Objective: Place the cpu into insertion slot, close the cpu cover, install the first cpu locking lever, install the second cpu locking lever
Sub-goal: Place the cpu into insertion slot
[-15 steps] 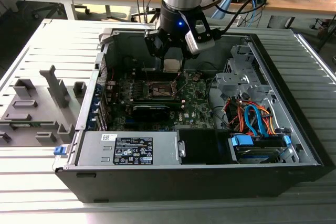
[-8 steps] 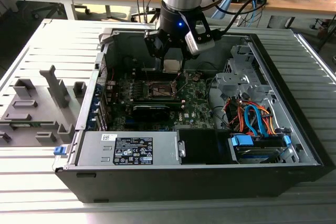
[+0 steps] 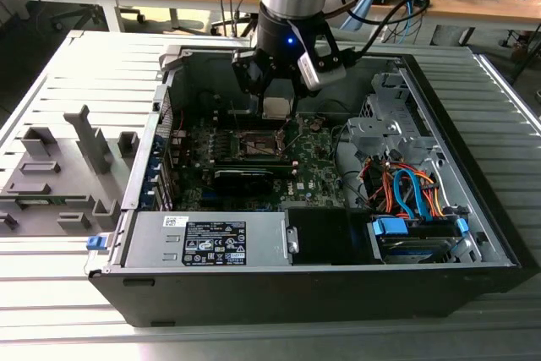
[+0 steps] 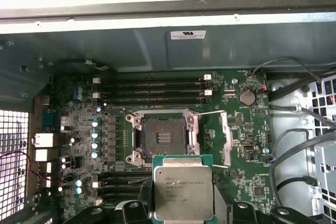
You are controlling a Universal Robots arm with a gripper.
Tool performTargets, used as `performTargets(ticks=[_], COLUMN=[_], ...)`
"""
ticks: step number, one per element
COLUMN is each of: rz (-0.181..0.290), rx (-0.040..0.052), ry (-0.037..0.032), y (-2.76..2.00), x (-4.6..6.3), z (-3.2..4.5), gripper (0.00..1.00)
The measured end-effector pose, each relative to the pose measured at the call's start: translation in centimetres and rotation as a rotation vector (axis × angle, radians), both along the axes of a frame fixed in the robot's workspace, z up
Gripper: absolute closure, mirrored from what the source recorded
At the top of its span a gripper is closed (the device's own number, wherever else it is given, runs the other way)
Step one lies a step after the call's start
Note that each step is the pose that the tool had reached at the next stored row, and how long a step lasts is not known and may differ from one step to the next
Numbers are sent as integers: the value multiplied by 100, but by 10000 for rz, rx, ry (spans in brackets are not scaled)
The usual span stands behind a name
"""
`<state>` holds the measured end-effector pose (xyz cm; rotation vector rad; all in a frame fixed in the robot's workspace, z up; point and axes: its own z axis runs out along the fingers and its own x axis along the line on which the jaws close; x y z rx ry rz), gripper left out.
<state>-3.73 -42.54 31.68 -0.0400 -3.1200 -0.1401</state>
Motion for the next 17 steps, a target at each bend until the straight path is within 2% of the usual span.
performTargets(ticks=[9,17], rz=[2,-2], rx=[0,-4], ry=[0,1], y=[-34,-36], x=[-16,-27], z=[-8,-40], gripper=[46,46])
